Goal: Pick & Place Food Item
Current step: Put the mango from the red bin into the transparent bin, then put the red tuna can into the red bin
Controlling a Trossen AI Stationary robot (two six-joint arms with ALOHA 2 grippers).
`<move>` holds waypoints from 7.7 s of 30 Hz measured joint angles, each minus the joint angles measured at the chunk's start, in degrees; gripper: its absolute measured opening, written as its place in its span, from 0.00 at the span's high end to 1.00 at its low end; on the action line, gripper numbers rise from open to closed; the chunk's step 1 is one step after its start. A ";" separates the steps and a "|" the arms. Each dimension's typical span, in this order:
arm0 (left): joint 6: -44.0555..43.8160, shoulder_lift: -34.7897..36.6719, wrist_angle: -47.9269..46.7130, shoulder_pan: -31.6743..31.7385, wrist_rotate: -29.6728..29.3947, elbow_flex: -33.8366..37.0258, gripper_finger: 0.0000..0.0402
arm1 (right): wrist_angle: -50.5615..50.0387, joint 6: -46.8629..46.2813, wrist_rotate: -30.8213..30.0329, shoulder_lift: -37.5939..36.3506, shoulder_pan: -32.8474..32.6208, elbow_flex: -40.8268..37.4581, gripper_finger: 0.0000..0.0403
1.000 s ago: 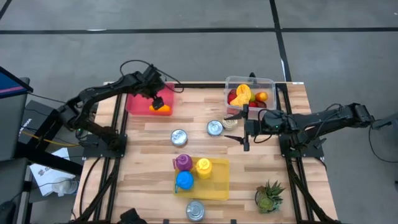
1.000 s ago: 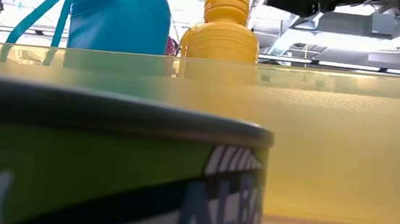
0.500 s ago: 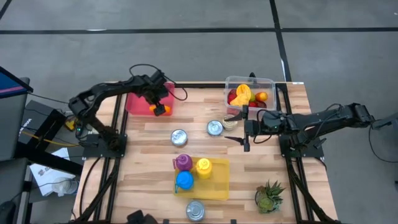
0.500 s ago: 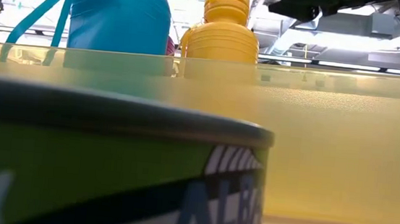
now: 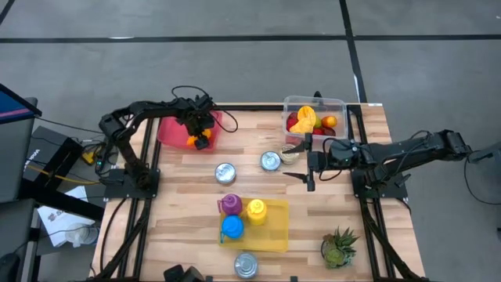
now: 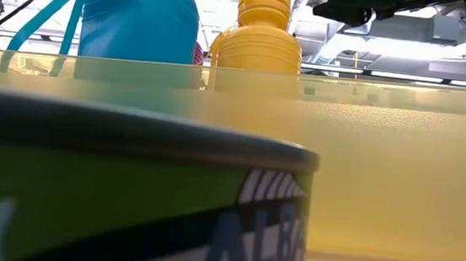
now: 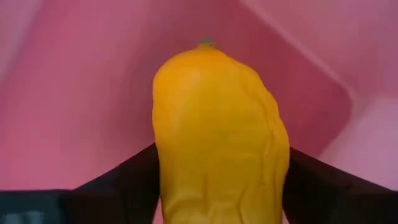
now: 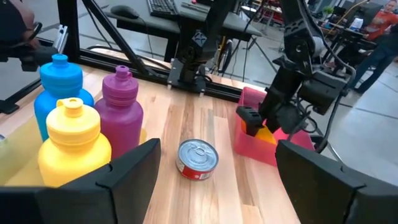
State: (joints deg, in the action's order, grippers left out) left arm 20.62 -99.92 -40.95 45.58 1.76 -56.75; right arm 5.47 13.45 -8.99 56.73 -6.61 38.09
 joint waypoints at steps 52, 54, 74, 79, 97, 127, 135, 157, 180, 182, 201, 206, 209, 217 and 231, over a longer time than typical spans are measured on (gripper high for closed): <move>-10.47 -19.06 54.20 -18.36 23.63 -36.54 0.51 | 29.57 12.05 -9.15 -4.68 -6.18 -10.36 0.24; -10.51 -20.12 55.75 -18.47 23.63 -37.98 0.51 | 29.29 12.07 -9.29 -4.81 -6.60 -10.36 0.24; -10.67 -28.12 56.83 -20.88 20.81 -42.99 0.49 | 27.46 12.17 -10.82 -4.79 -7.15 -10.36 0.24; -12.24 -27.43 56.36 -21.03 19.00 -42.99 0.19 | 27.28 12.23 -12.84 -4.79 -7.08 -10.36 0.24; -12.24 -16.96 55.91 -21.20 25.74 -38.38 0.22 | 25.31 12.68 -15.34 -4.81 -6.32 -10.36 0.24; -22.54 43.30 69.10 -20.79 2.90 42.73 0.26 | -18.14 -3.61 3.81 21.56 10.99 10.28 0.24; -34.32 42.86 59.04 -20.81 6.93 43.58 0.26 | -21.66 -6.03 7.80 28.09 13.17 15.52 0.24; -52.63 31.08 37.85 -29.25 2.93 34.08 0.26 | -26.59 -6.63 7.69 26.34 13.03 15.80 0.24; -44.57 18.78 36.67 -29.88 6.29 27.61 0.99 | -28.19 -5.55 7.67 26.36 13.00 15.76 0.24; -43.93 20.01 36.35 -29.88 6.15 27.71 1.00 | -28.20 -5.76 7.67 26.36 13.00 15.76 0.24; -43.28 42.34 26.33 -27.24 0.31 28.03 1.00 | -27.52 -5.71 7.65 26.36 13.00 15.76 0.24; -42.46 45.73 24.88 -23.07 -5.39 28.00 1.00 | -27.53 -5.81 7.65 26.36 13.00 15.76 0.24; -41.04 47.42 25.49 -19.63 -6.95 27.98 1.00 | -27.51 -5.81 7.66 26.36 13.00 15.75 0.24; -35.77 50.88 25.92 -11.91 -12.14 25.76 1.00 | -27.51 -5.53 7.67 26.36 12.87 15.74 0.24; -29.64 36.29 28.35 2.70 -12.18 25.64 1.00 | -27.17 -4.55 7.68 26.36 12.22 15.74 0.24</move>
State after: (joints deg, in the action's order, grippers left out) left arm -9.02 -63.63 -12.60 48.28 -10.42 -31.11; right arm -21.71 8.91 -1.32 83.09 5.61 53.82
